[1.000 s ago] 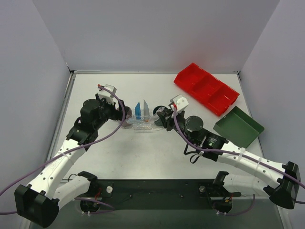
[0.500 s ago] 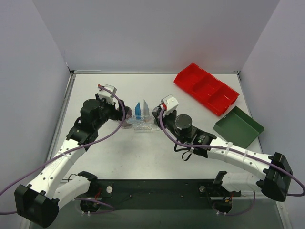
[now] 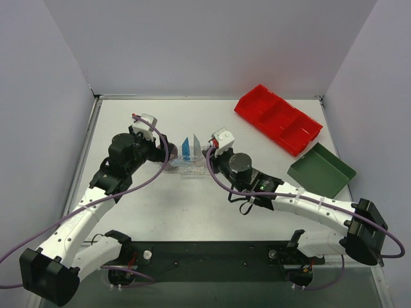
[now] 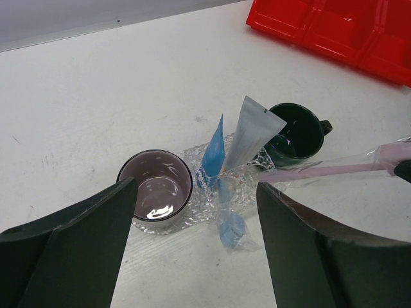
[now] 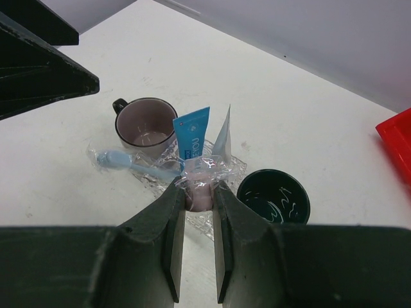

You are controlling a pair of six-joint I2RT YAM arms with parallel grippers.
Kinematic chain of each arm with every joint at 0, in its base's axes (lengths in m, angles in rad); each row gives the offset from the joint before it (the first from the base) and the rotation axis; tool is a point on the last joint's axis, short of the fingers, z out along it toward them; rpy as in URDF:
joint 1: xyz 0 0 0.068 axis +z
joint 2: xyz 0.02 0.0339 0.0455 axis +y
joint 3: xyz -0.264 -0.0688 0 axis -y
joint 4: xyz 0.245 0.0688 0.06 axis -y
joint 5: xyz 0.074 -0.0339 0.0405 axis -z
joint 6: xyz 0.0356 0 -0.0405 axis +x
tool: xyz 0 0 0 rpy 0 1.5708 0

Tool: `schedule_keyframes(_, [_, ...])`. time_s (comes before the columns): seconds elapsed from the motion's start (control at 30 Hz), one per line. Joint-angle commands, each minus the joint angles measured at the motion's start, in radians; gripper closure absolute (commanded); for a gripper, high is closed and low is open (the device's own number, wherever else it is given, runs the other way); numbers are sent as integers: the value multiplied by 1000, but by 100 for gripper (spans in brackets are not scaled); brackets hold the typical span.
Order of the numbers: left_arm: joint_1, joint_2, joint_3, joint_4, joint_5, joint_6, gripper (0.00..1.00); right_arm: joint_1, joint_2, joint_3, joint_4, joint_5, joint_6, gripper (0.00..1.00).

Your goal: Prepare toiletry sets of a toothbrush and toothpaste on the tray

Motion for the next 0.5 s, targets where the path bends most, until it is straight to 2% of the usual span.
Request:
schedule_keyframes(0.0, [2,-1,15,11,-11,9,15,0,14,46,74,21,-1,100])
schedule_keyframes(0.47, [1,6,15,8,-5,9,15,-3,70,36,120,40,-1,100])
